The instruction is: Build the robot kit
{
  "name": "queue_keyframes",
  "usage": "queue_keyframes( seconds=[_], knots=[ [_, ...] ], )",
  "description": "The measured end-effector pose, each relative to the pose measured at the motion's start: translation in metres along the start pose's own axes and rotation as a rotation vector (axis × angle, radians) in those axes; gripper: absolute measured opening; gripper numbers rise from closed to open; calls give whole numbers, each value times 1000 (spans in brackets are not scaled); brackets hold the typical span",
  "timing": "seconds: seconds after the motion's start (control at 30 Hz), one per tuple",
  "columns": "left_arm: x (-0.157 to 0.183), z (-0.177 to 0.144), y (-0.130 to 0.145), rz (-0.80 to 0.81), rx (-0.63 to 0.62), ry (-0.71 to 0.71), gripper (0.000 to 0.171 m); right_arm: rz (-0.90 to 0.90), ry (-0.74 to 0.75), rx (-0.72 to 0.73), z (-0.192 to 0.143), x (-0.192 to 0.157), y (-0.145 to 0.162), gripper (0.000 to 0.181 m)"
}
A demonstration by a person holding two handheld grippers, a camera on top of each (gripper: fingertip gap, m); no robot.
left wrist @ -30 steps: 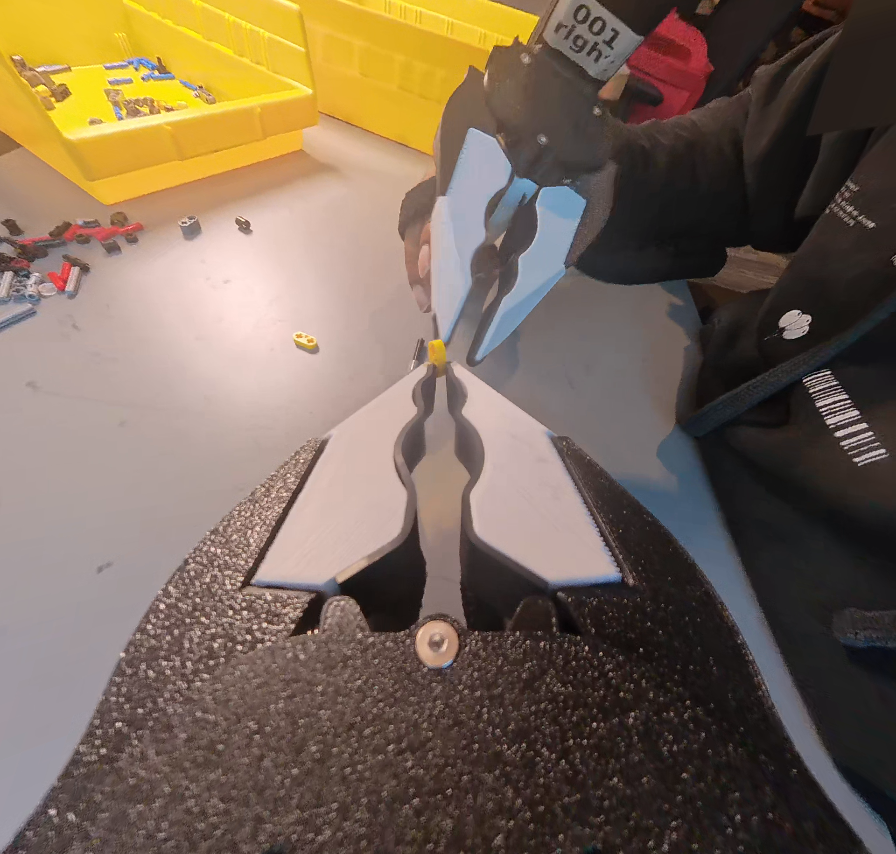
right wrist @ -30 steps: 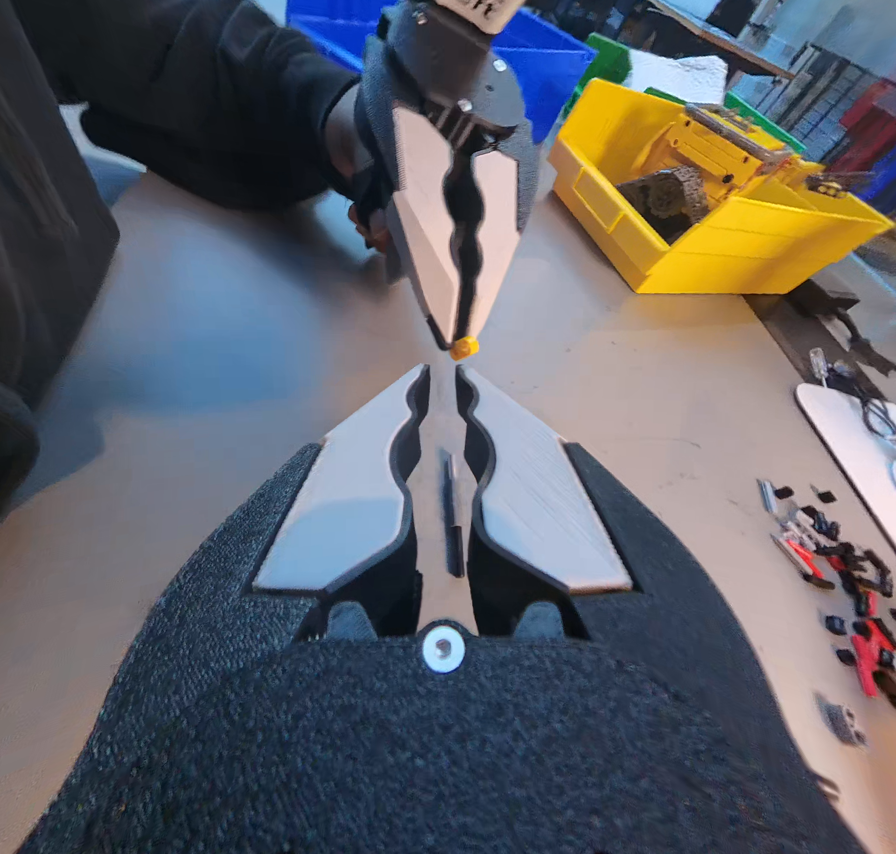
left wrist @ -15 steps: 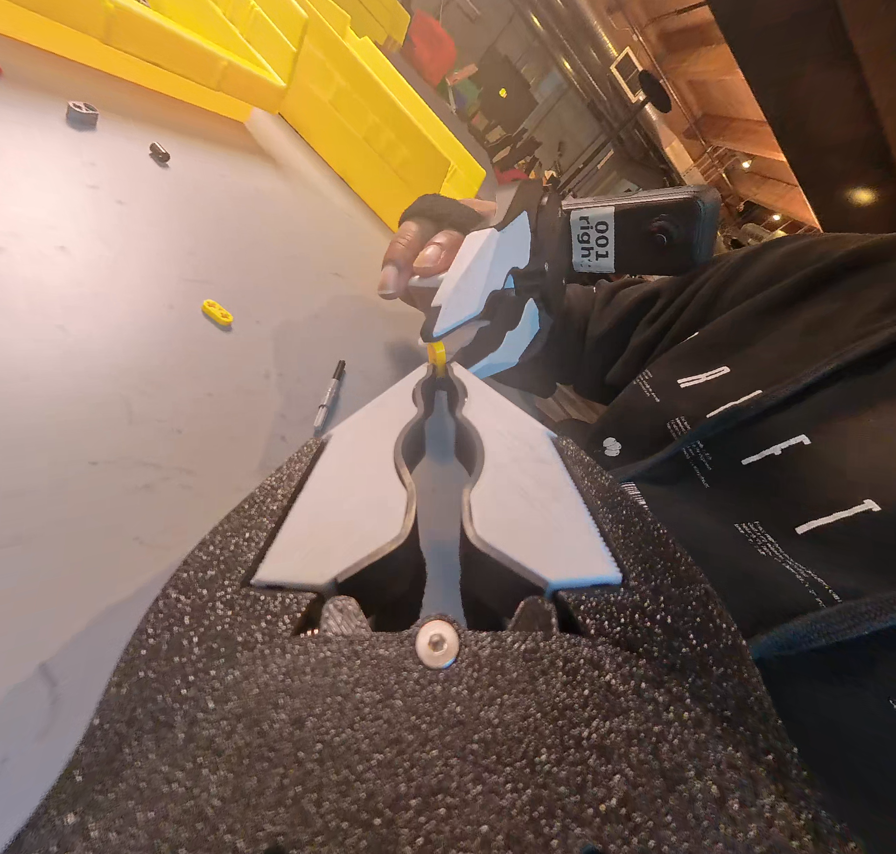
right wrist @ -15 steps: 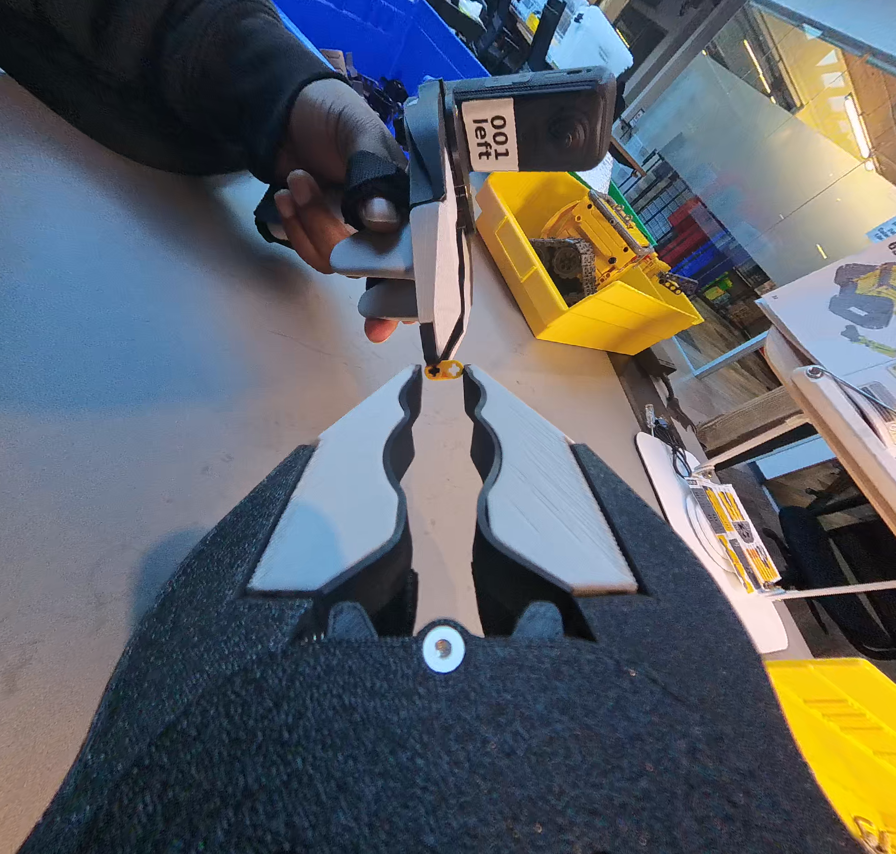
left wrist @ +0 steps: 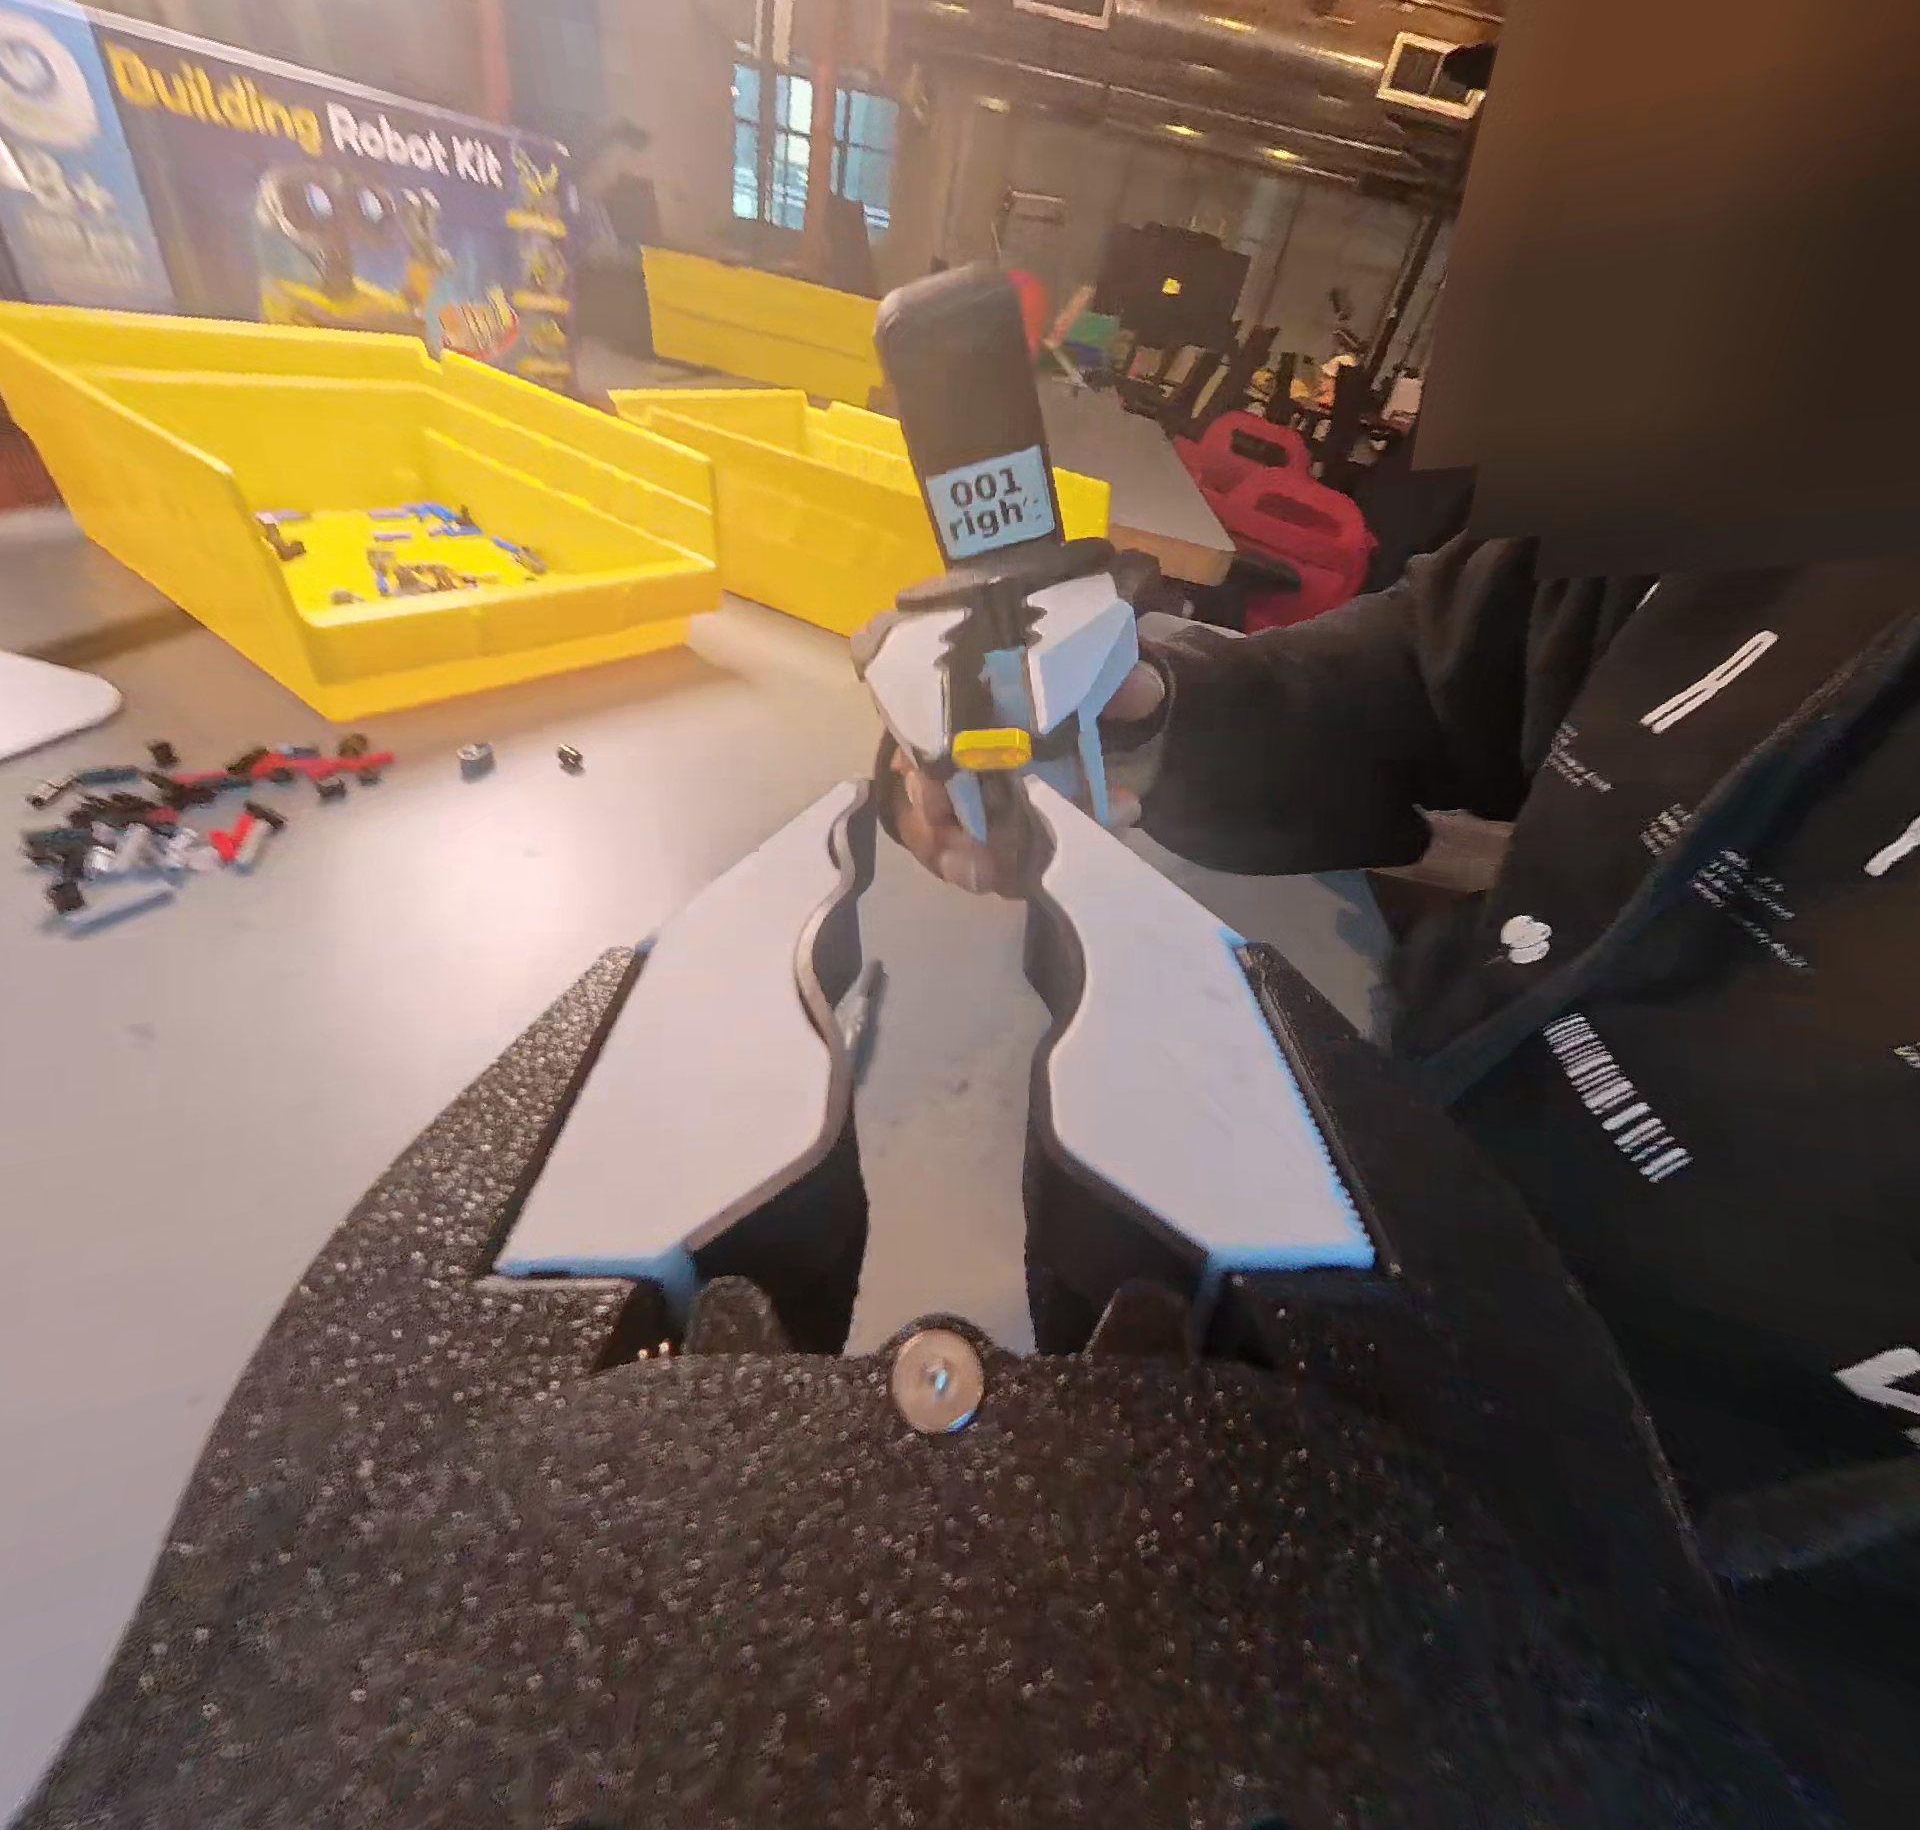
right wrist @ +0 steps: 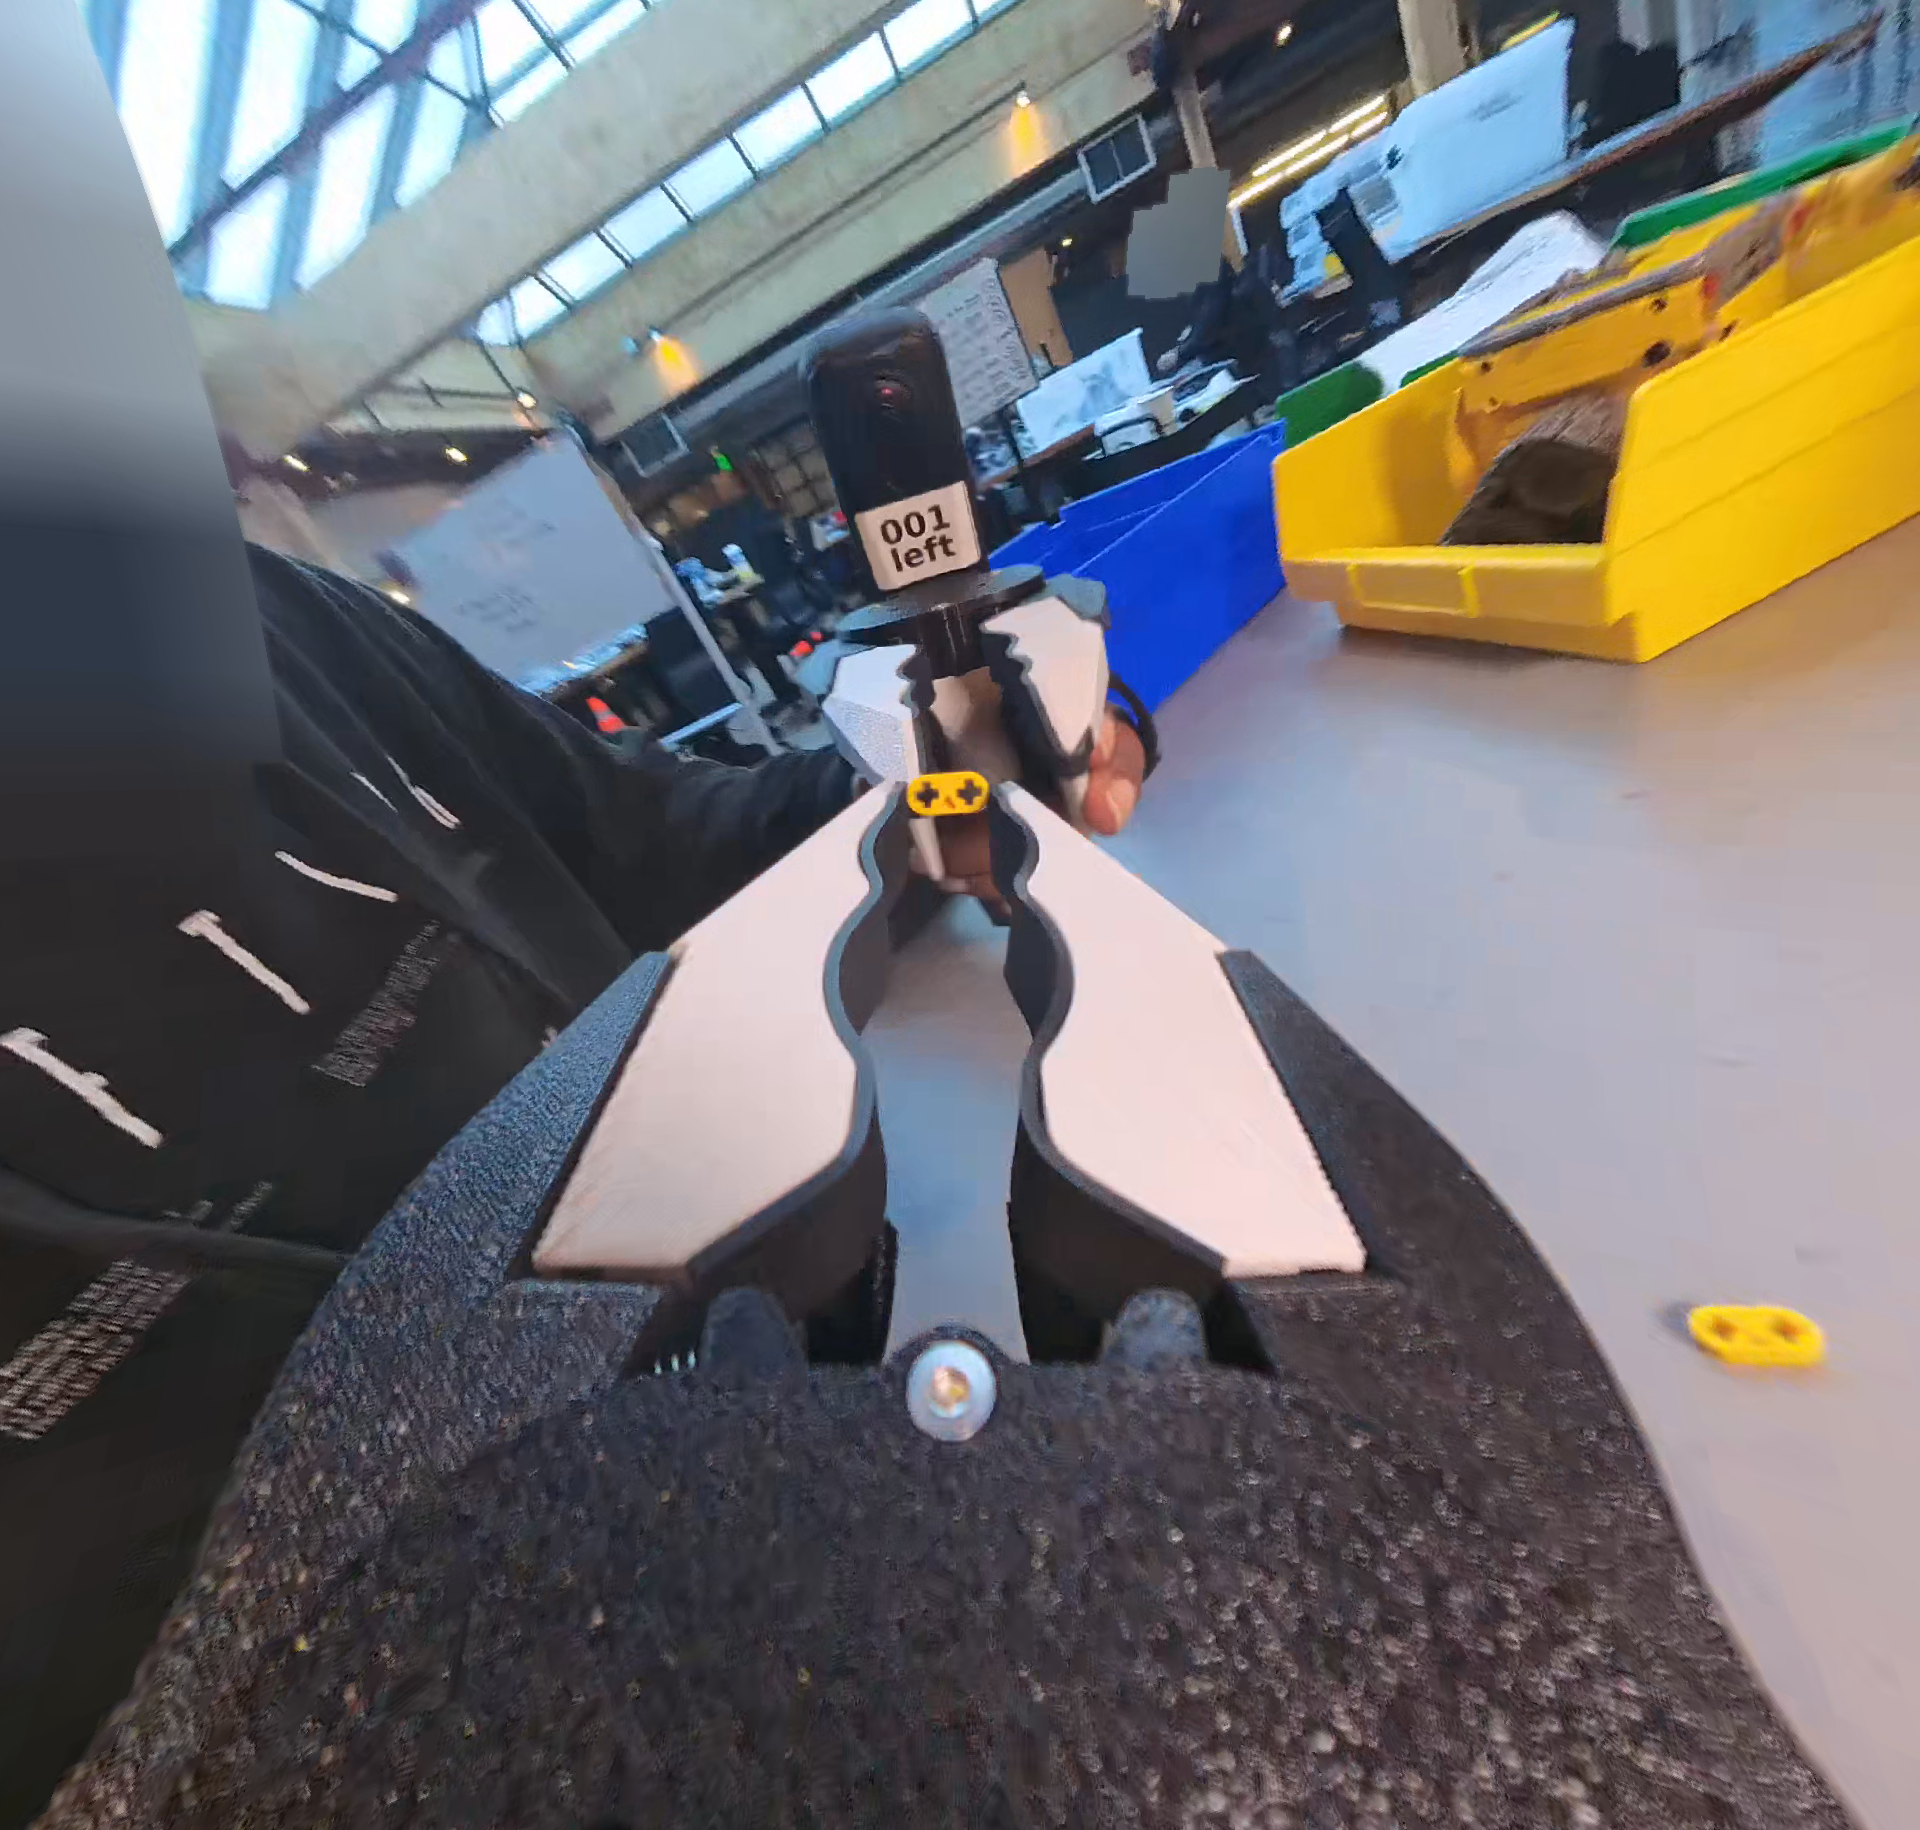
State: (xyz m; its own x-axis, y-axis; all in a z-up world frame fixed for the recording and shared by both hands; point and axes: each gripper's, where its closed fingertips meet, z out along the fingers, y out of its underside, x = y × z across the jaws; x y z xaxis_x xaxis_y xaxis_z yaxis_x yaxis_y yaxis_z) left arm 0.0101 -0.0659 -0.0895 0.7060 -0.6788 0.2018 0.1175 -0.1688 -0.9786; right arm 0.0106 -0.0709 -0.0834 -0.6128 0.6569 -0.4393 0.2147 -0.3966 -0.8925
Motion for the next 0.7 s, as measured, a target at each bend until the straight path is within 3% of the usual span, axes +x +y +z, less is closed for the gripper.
queue_keyframes(
  seconds=[0.27, 0.57, 0.7],
  knots=[
    [0, -1, -2, 450, -66, -199, 18, 360, -104, 83, 5, 0, -3, 15],
    [-1, 2, 3, 656, -142, -287, 8, 442, -93, 80, 7, 7, 5, 16],
    [-1, 1, 6, 725, -171, -297, 7, 371, -73, 40, 5, 8, 7, 16]
  ],
)
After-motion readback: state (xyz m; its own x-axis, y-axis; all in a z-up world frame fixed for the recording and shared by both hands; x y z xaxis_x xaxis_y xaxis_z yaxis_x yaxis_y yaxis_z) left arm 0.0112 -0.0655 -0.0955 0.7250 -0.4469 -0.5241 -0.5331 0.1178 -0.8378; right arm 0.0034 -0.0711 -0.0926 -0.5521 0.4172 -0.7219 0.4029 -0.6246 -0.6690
